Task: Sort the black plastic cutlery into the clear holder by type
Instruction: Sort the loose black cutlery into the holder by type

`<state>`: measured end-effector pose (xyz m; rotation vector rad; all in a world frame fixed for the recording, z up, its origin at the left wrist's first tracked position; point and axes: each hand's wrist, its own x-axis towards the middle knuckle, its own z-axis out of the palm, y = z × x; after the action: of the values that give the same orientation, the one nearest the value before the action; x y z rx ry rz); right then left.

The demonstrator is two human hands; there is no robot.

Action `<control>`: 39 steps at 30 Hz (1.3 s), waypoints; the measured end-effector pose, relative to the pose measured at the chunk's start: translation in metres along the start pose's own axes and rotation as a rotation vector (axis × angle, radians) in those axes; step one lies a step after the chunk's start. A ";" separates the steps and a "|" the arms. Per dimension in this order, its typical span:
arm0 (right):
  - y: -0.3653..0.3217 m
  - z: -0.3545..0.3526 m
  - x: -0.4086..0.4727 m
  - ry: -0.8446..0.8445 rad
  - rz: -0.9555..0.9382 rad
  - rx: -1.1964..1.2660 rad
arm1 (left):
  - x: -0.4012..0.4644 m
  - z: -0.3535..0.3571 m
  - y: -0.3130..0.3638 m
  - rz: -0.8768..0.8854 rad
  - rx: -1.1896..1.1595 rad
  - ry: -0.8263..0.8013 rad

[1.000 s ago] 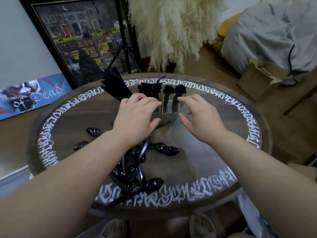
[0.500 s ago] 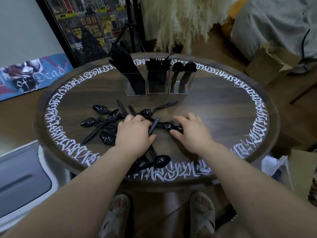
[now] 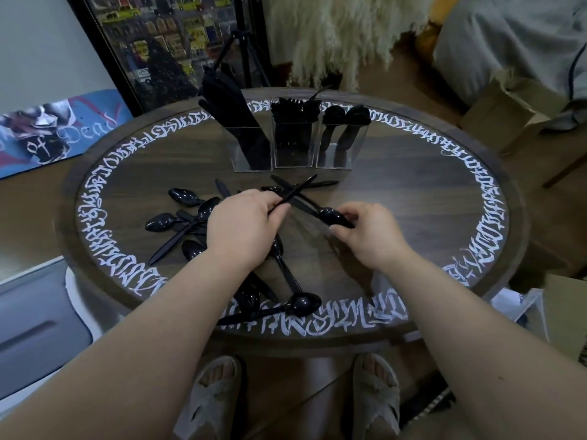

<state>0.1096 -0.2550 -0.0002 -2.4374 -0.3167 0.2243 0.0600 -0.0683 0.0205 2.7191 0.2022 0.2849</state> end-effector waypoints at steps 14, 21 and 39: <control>-0.027 -0.044 -0.040 0.072 -0.021 0.002 | -0.036 -0.046 -0.001 -0.055 -0.181 -0.247; -0.032 -0.040 -0.053 0.137 0.012 0.145 | -0.045 -0.046 -0.013 -0.096 -0.191 -0.106; -0.028 -0.031 -0.033 0.031 -0.095 0.191 | -0.015 -0.034 -0.035 -0.180 -0.227 0.103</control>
<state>0.0809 -0.2616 0.0435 -2.2292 -0.3780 0.1667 0.0337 -0.0261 0.0345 2.4451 0.4156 0.3712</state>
